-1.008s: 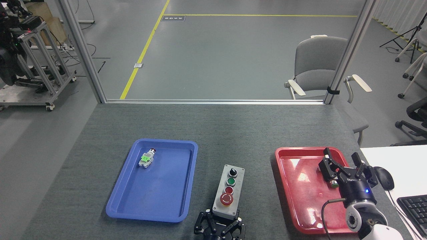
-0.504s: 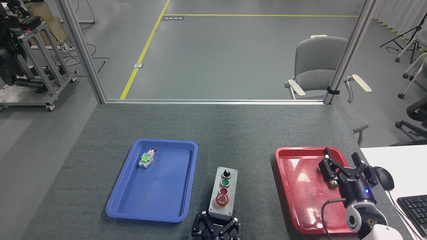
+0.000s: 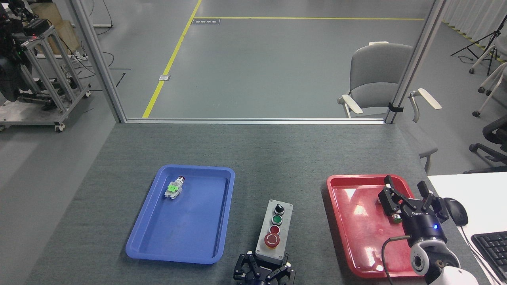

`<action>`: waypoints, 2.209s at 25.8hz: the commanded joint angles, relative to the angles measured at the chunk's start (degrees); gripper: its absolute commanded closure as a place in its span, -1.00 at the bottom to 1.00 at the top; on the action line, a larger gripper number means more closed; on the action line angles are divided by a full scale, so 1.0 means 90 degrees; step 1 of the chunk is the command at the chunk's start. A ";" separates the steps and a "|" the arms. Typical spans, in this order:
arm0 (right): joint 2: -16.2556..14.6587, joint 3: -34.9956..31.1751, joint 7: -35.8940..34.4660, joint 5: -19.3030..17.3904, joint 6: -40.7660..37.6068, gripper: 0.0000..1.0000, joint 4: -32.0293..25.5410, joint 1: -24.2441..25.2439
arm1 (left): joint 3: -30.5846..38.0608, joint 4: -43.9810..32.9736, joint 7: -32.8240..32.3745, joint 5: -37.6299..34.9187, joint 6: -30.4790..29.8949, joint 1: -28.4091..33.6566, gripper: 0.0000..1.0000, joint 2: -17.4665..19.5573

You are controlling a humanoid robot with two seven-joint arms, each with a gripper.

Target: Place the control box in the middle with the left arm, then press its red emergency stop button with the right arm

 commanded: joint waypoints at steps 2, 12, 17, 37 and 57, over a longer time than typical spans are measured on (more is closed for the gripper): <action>-0.0014 0.0009 -0.0003 0.0010 0.0062 -0.99 -0.0004 0.0002 | -0.0018 -0.0364 0.0117 -0.0136 0.0104 0.0055 -0.98 0.0017; -0.0053 0.0009 -0.0032 0.0030 0.0111 -0.76 0.0016 -0.0027 | 0.0089 -0.1028 0.0166 -0.0898 0.0427 0.0319 -0.98 0.0143; -0.0043 0.0165 -0.0052 0.0039 0.0082 0.00 0.0006 -0.0056 | 0.0607 -0.1741 0.0498 -0.0917 0.0456 0.0612 -0.98 0.0632; 0.0123 0.4247 0.0017 0.0166 0.0062 1.00 0.0104 -0.0740 | 0.4503 -0.3333 -0.0586 -0.0790 -0.3811 0.1334 -0.98 0.1745; 0.0464 0.4999 0.0017 0.0186 0.0023 1.00 0.0700 -0.0691 | 0.5246 -0.3568 -0.0293 -0.0703 -0.4290 0.1608 -0.99 0.1481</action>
